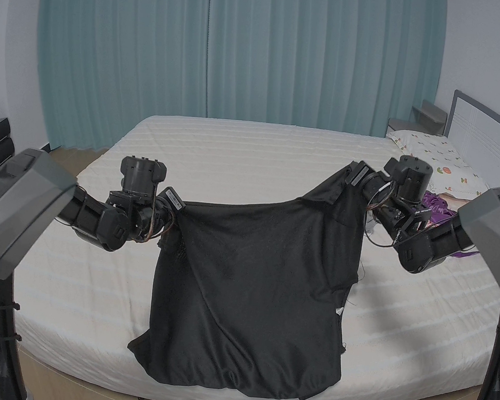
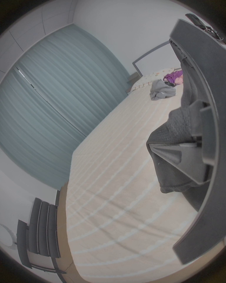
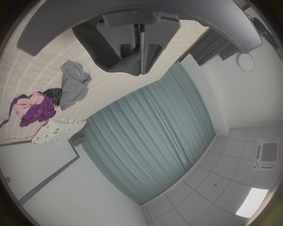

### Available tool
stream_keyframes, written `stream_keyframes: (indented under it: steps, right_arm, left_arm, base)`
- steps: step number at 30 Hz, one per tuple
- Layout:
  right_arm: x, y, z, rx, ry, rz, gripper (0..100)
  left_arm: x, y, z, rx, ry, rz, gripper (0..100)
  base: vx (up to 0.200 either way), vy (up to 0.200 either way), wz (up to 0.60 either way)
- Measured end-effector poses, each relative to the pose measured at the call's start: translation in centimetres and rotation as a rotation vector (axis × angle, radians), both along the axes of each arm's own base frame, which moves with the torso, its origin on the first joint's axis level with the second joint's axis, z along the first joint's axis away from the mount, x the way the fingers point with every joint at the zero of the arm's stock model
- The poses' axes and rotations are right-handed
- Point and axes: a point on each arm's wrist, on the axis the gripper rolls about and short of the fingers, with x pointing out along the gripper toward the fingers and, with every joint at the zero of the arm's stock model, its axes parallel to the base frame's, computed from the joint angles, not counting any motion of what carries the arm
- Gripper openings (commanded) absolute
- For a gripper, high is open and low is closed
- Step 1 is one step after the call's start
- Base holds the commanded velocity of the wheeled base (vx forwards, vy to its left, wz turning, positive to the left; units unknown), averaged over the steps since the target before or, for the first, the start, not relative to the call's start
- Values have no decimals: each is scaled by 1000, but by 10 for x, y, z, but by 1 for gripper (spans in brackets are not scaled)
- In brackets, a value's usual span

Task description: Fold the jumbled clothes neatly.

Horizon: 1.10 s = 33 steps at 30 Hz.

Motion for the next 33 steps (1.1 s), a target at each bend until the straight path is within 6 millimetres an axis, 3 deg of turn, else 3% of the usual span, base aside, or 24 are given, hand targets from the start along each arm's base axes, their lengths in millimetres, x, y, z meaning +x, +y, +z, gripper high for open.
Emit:
stream_keyframes:
  steps: [7,8,9,17,20,29,33]
  right_arm:
    - [25,8,-55,-23,79,-16,0]
    - [28,9,-62,-24,86,-19,100]
    - [30,10,-67,-26,92,-21,100]
    - [40,13,-122,-55,199,-24,100]
    - [41,9,-133,-40,225,-33,100]
    - [42,-13,-124,115,259,-87,100]
    - [36,-21,-127,105,359,-96,100]
  left_arm:
    - [25,-6,-44,14,57,5,0]
    - [28,-7,-50,14,64,7,0]
    - [31,-8,-55,13,70,9,100]
    - [42,-9,-96,15,134,24,100]
    - [44,-6,-103,19,146,36,100]
    - [50,23,-94,12,131,98,100]
    - [49,33,-88,12,143,94,100]
  base:
    - [0,0,0]
    - [0,0,0]
    - [0,0,0]
    - [0,0,0]
    - [0,0,0]
    - [0,0,0]
    - [0,0,0]
